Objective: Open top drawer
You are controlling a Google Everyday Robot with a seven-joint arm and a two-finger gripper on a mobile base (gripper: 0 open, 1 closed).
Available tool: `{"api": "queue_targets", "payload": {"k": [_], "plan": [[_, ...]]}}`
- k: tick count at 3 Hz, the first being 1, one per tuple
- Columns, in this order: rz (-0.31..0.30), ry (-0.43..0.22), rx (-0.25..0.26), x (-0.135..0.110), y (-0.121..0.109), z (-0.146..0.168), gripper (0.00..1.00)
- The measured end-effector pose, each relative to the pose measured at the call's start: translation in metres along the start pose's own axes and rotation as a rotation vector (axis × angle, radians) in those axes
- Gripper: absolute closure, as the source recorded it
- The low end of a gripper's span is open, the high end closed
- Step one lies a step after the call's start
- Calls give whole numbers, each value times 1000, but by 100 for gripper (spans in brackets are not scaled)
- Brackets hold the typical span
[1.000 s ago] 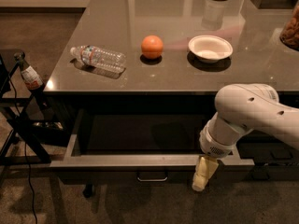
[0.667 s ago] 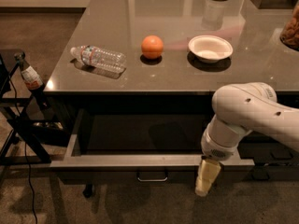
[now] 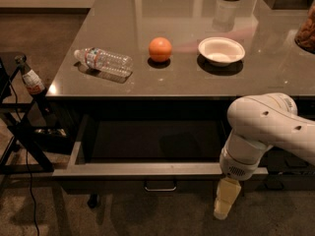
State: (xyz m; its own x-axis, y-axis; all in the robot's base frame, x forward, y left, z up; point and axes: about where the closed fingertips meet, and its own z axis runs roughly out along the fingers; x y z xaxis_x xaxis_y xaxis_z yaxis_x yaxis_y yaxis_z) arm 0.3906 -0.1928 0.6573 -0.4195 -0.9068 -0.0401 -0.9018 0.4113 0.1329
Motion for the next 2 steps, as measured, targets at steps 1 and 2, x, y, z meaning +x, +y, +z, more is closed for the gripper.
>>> {"api": "queue_targets", "payload": {"k": [1, 2], "plan": [[22, 16, -33, 9, 5, 9, 0], [44, 35, -43, 24, 14, 5, 0]]}}
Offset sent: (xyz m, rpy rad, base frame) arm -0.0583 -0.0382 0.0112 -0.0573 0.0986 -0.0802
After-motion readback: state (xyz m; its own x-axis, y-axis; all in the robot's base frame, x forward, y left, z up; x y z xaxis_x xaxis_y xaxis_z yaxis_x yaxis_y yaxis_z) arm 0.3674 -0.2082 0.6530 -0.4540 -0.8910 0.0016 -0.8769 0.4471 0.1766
